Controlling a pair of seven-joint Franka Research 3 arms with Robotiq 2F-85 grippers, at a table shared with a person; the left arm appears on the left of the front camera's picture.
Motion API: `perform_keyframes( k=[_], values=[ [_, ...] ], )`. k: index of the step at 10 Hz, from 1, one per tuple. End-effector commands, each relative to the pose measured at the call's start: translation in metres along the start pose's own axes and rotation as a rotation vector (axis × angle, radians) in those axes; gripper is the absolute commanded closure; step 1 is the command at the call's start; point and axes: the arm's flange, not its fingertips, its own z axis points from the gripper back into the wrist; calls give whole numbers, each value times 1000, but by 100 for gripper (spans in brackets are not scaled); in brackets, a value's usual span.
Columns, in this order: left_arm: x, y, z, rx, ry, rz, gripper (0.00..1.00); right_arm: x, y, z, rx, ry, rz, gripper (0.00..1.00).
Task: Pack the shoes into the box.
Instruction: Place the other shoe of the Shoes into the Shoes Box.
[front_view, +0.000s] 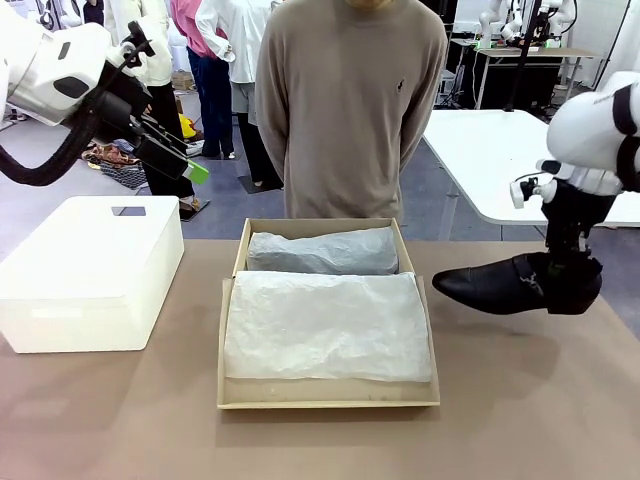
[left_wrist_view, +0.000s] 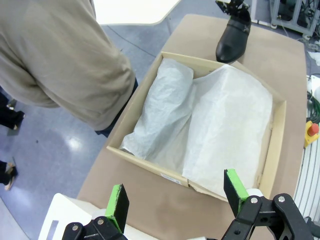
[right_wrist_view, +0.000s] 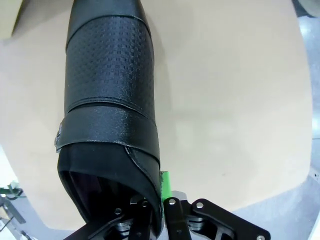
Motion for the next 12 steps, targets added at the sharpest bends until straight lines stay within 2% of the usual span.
perform_keyframes(
  k=[1, 6, 7, 9, 10, 12],
  values=[
    [-2, 2, -1, -18, -18, -8, 0, 2, 4, 38, 39, -4, -85, 100],
    [-2, 2, -1, -18, -18, -8, 0, 8, 26, 101, 145, -79, -314, 100],
    [-2, 2, -1, -18, -18, -8, 0, 10, 31, 106, 159, -86, -315, 100],
    [-2, 2, -1, -18, -18, -8, 0, 9, 42, 110, 96, -88, -303, 100],
    [-2, 2, -1, -18, -18, -8, 0, 8, 32, 102, 147, -58, -292, 100],
    [-2, 2, -1, -18, -18, -8, 0, 8, 32, 102, 147, -58, -292, 100]
  ],
)
